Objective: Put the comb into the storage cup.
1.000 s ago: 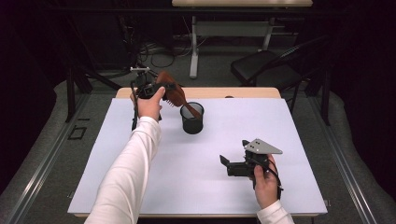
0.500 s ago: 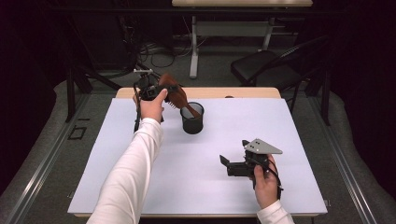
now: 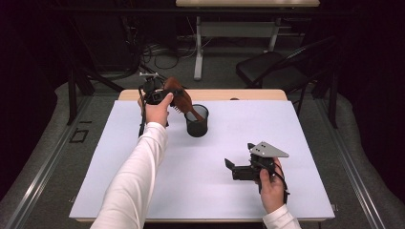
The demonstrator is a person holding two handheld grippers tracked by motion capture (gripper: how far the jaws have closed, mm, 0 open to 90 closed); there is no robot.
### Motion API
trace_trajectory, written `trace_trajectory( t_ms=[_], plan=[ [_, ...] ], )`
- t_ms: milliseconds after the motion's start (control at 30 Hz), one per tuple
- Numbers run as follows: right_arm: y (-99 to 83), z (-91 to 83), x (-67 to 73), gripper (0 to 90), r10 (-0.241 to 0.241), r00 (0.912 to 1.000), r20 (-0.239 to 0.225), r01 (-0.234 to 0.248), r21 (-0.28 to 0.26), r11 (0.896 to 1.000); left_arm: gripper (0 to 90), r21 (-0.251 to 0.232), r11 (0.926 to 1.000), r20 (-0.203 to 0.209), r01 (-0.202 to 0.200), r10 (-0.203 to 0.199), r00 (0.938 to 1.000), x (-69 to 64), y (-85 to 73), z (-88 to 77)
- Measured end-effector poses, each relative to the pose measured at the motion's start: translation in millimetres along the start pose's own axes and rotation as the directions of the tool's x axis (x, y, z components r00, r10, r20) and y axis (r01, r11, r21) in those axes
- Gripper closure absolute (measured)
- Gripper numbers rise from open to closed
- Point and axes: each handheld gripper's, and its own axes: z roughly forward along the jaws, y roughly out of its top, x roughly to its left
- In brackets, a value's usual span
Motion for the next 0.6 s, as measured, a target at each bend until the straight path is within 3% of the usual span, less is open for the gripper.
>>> trace_trajectory(
  t_ms=[600],
  plan=[
    [-0.5,0.9,0.2,0.0,-0.005,1.0000,-0.001,0.005,0.003,1.000,48.2,0.015,0.9999,-0.010,0.001,-0.001,0.9999,3.7,-5.9,6.7]
  ],
)
